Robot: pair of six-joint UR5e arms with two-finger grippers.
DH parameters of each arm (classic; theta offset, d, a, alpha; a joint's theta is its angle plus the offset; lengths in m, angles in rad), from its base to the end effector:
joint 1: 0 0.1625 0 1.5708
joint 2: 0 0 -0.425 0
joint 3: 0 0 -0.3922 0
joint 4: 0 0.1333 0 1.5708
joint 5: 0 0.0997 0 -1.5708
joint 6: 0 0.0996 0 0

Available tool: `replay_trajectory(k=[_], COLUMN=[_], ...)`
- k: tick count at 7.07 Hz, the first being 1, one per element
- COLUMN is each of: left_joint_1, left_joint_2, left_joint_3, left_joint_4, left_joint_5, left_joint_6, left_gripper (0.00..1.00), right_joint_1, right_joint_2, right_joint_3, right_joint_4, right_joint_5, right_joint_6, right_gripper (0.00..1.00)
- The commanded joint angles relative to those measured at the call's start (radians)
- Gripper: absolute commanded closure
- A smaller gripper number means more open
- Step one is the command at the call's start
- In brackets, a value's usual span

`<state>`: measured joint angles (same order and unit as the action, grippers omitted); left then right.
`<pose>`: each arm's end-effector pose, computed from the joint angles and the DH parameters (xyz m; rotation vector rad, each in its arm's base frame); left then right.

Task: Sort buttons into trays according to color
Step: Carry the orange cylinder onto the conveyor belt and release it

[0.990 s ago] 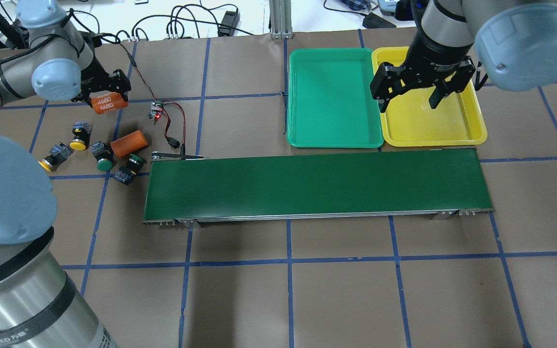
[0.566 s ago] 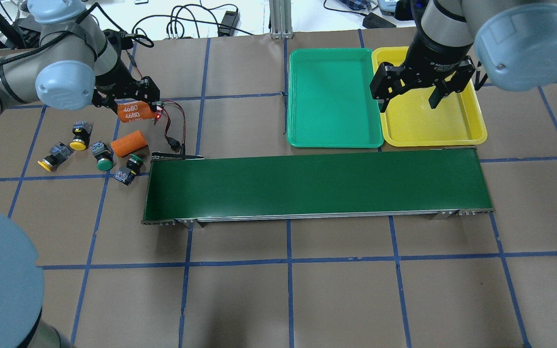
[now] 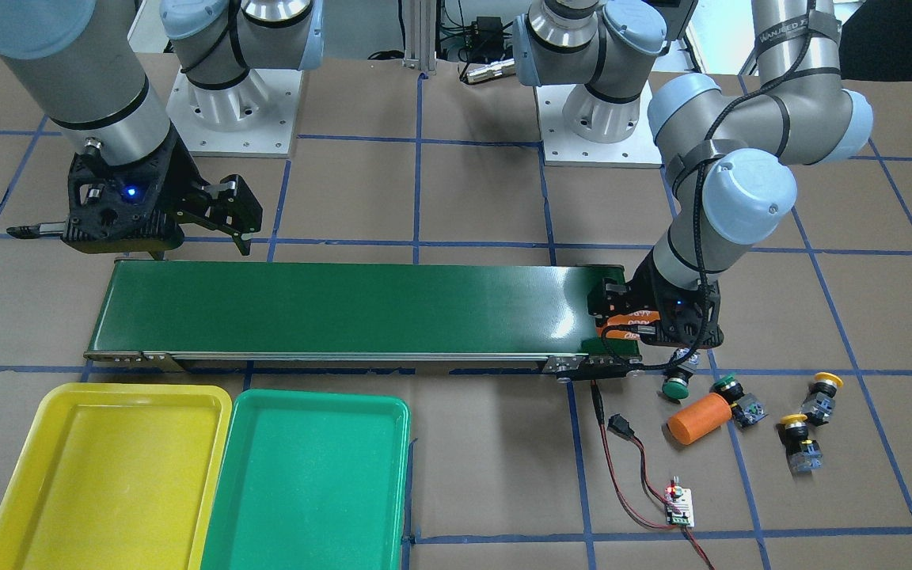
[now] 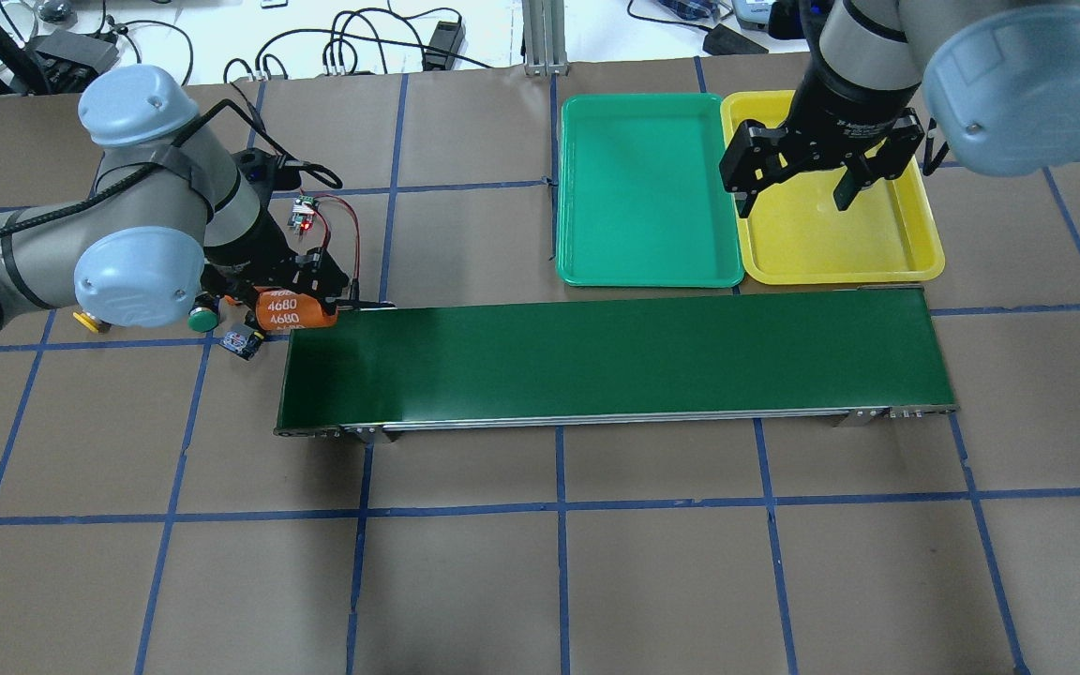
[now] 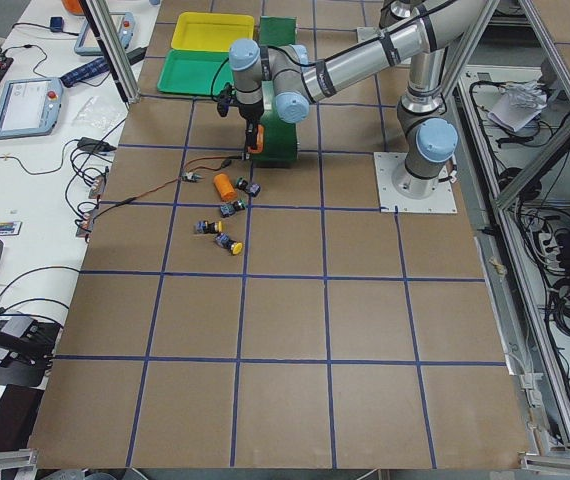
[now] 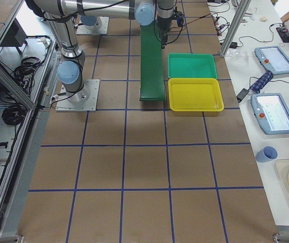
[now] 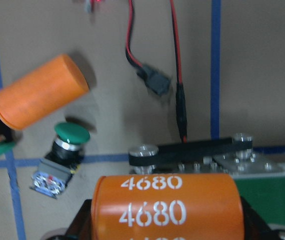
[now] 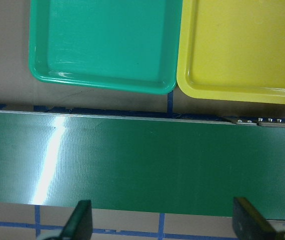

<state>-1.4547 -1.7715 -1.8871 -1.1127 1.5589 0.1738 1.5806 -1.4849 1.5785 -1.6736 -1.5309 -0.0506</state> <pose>-0.0734 -0.5314 0.2798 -0.0895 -3.1188 -0.0883 0.1424 -0.5262 0.4507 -0.0939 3.1004 -0.0155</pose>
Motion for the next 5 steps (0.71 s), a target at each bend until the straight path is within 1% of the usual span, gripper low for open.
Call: replay_trajectory(k=[1, 3, 4, 5], left_joint_1=[-0.016, -0.024, -0.026, -0.026], left_joint_2=[0.03, 0.03, 0.018, 0.018], left_joint_3=[-0.058, -0.073, -0.073, -0.075], left_joint_4=[-0.007, -0.003, -0.003, -0.003], left_joint_5=[0.006, 0.0, 0.01, 0.003], left_joint_6=[0.001, 0.013, 0.013, 0.013], left_gripper=[1.0, 1.0, 0.93, 0.7], right_joint_1=[-0.001, -0.001, -0.001, -0.001], right_joint_2=[0.0, 0.0, 0.0, 0.0], right_joint_3=[0.0, 0.0, 0.0, 0.0], right_joint_4=[0.0, 0.0, 0.0, 0.0], right_joint_5=[0.0, 0.0, 0.0, 0.0], right_joint_6=[0.0, 0.0, 0.0, 0.0], right_gripper=[0.0, 0.0, 0.0, 0.0])
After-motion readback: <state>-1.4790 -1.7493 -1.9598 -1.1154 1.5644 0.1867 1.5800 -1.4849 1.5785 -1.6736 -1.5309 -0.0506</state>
